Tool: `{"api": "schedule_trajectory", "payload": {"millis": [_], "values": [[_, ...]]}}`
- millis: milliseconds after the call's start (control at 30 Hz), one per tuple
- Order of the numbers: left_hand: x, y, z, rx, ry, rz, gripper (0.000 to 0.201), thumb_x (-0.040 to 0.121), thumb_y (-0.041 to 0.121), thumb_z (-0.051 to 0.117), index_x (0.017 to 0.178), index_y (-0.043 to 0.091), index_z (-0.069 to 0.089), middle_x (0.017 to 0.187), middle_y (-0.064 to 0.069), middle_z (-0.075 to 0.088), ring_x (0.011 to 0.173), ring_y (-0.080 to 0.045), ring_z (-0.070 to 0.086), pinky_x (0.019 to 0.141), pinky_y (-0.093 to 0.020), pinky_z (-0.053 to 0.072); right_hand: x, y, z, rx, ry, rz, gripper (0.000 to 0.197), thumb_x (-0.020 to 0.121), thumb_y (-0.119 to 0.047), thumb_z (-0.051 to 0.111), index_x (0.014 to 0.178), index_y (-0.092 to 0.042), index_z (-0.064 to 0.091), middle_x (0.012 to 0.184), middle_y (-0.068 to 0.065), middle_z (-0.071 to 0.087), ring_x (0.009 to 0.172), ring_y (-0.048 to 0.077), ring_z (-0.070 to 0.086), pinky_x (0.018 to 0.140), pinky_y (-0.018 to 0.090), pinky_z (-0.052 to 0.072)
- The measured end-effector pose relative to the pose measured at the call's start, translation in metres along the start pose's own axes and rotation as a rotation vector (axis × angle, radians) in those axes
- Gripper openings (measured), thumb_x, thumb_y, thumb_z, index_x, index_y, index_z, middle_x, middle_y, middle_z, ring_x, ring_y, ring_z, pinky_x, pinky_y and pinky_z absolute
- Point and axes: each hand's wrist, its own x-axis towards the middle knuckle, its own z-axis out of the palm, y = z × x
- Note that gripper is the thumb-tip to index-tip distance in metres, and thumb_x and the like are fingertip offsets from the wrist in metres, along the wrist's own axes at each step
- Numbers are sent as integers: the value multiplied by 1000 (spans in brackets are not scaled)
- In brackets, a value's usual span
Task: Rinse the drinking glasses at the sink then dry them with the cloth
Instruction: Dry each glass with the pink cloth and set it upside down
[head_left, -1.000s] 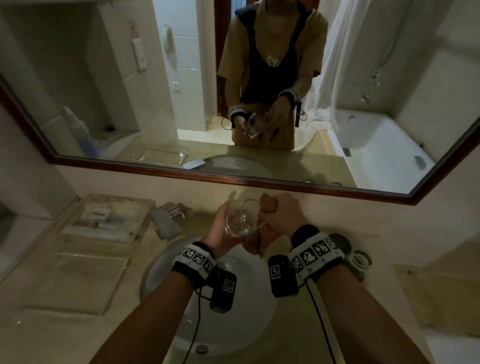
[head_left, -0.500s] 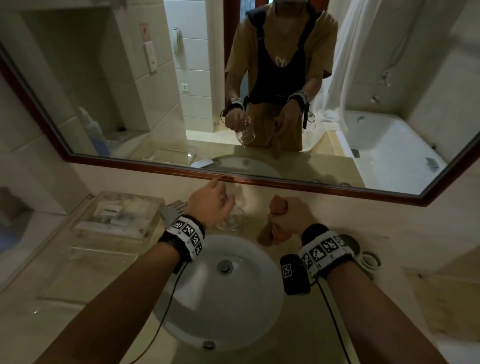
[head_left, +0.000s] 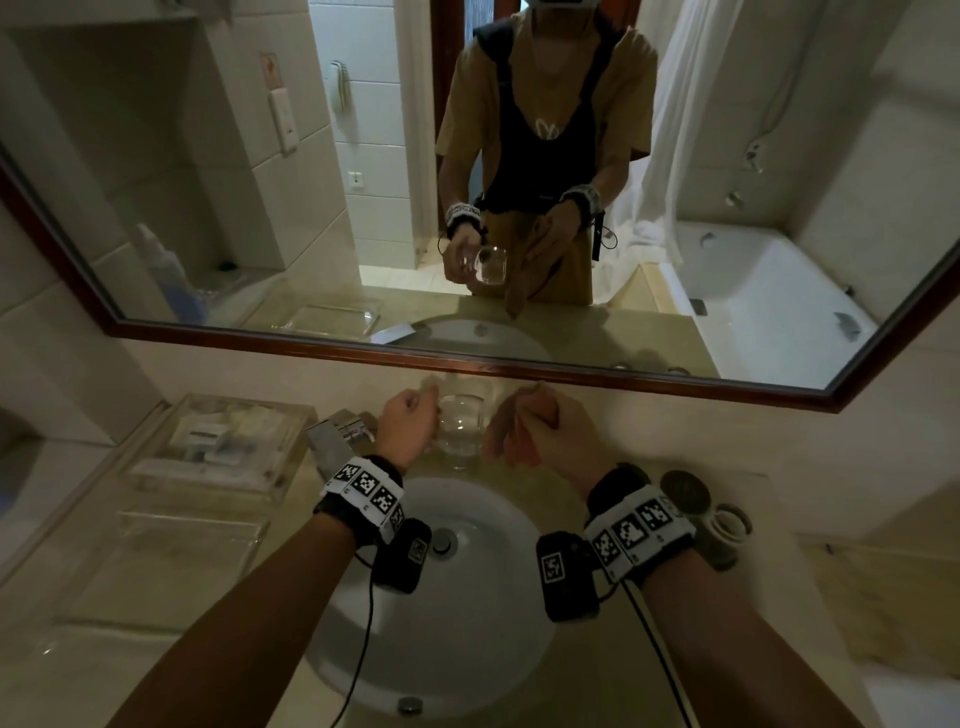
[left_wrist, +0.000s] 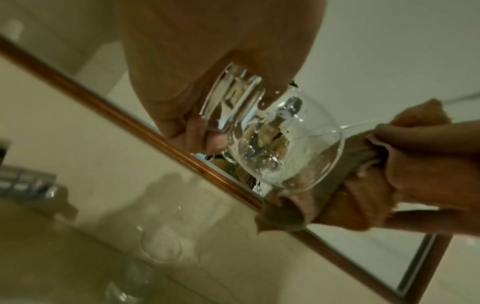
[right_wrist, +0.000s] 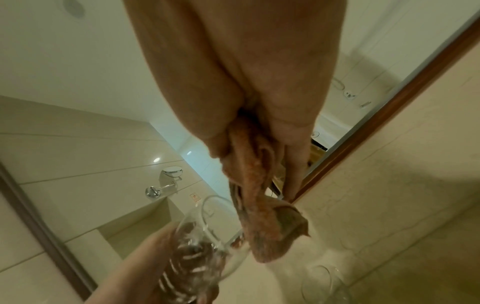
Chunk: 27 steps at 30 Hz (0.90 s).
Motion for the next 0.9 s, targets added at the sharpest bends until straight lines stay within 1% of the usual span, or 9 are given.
{"api": "schedule_trajectory", "payload": {"millis": [100,167,233,300,433,533,700,833,900], "values": [[-8,7,5,-129,-106,-49,41,98,43,40,76,14,57,61,1,54,50,-15,49,50,-23,40,-8,-5,12,-10,-164,-19,33,96,-48,50,90,-18,64,82,-6,68,75,4,62,79,25,50],[-10,10,7,-159,-132,-49,41,98,42,41,76,14,60,62,0,58,54,-16,53,55,-27,41,-11,3,19,-72,-298,65,63,81,-82,34,110,-34,62,111,-7,66,108,9,59,104,33,38],[-10,14,7,-191,-123,-90,38,97,38,43,76,13,62,66,-3,62,58,-19,56,57,-28,42,-12,7,19,-138,-327,133,74,74,-91,25,124,-44,54,134,-5,56,131,14,44,118,44,20],[-9,20,4,-232,-123,-126,35,96,34,45,75,13,62,68,-6,64,61,-22,58,59,-30,43,-15,6,15,-236,-392,37,54,89,-71,28,122,-40,56,130,-3,56,127,16,46,117,47,25],[-11,32,1,-215,-172,-126,31,94,31,46,72,14,60,61,-3,61,52,-19,55,53,-26,41,-11,2,8,-251,-532,-77,24,99,-31,47,121,-29,57,85,-10,65,82,17,63,88,40,50],[-13,38,1,-249,-217,-147,29,94,32,45,75,14,56,60,-2,58,49,-18,51,48,-21,34,-3,3,3,-320,-471,-153,31,96,-26,59,127,-25,55,101,-5,70,98,12,66,97,33,50],[-15,39,6,-232,-185,-166,29,94,36,46,78,14,57,67,-5,58,56,-21,54,47,-21,36,-3,3,3,-335,-440,-184,31,93,-18,63,124,-18,57,101,-6,66,88,-3,62,78,6,43],[-16,38,17,-248,-128,-95,34,98,34,44,77,10,57,74,-11,61,65,-22,58,59,-28,45,-3,4,8,-170,-392,-142,26,89,-21,66,106,-39,59,105,-14,65,96,1,63,85,16,48],[-15,40,20,-283,-122,-62,34,99,33,42,79,9,57,77,-14,61,69,-23,58,65,-32,45,-4,2,9,-62,-311,-186,30,86,-9,68,106,-30,60,107,-10,64,98,0,62,86,17,48]]}}
